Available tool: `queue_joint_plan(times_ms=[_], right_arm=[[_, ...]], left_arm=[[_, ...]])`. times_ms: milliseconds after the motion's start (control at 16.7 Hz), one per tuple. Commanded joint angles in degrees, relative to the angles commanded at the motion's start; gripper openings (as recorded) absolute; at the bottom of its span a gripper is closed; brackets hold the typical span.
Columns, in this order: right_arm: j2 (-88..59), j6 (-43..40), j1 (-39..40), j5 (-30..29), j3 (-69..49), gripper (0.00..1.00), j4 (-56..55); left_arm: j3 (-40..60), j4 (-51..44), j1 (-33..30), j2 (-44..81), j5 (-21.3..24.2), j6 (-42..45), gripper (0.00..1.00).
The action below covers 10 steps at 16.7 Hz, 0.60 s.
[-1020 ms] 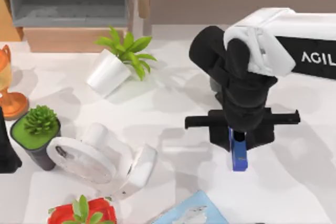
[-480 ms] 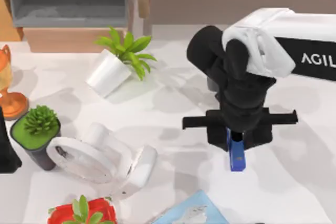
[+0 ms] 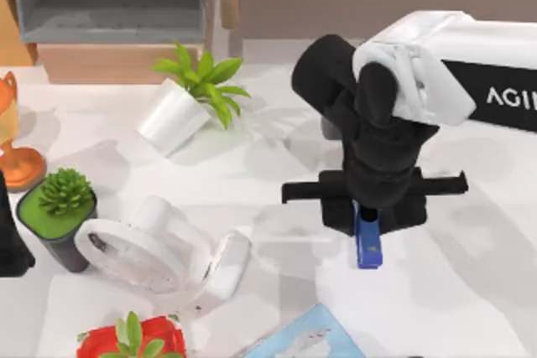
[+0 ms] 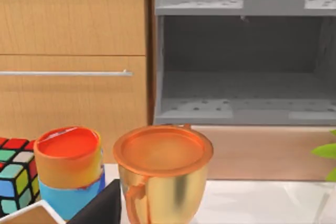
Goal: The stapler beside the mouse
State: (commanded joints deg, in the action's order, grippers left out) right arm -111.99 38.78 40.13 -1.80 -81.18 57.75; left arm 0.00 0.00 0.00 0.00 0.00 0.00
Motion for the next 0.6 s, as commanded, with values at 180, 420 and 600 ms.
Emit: queue_joint_plan(times_ms=[180,420,600], right_arm=[[0.05,-0.04,0.07,0.03,0.24,0.0,-0.93],[-0.71,0.0,-0.3,-0.05,1.06,0.0,-2.25],[-2.12,0.14,-1.02,-0.23,2.17,0.0,-3.23]], left_arm=[[0.0,0.0,0.0,0.0,0.0,0.0,1.0],[0.0,0.0,0.0,0.0,0.0,0.0,1.0],[0.0,0.0,0.0,0.0,0.0,0.0,1.0]])
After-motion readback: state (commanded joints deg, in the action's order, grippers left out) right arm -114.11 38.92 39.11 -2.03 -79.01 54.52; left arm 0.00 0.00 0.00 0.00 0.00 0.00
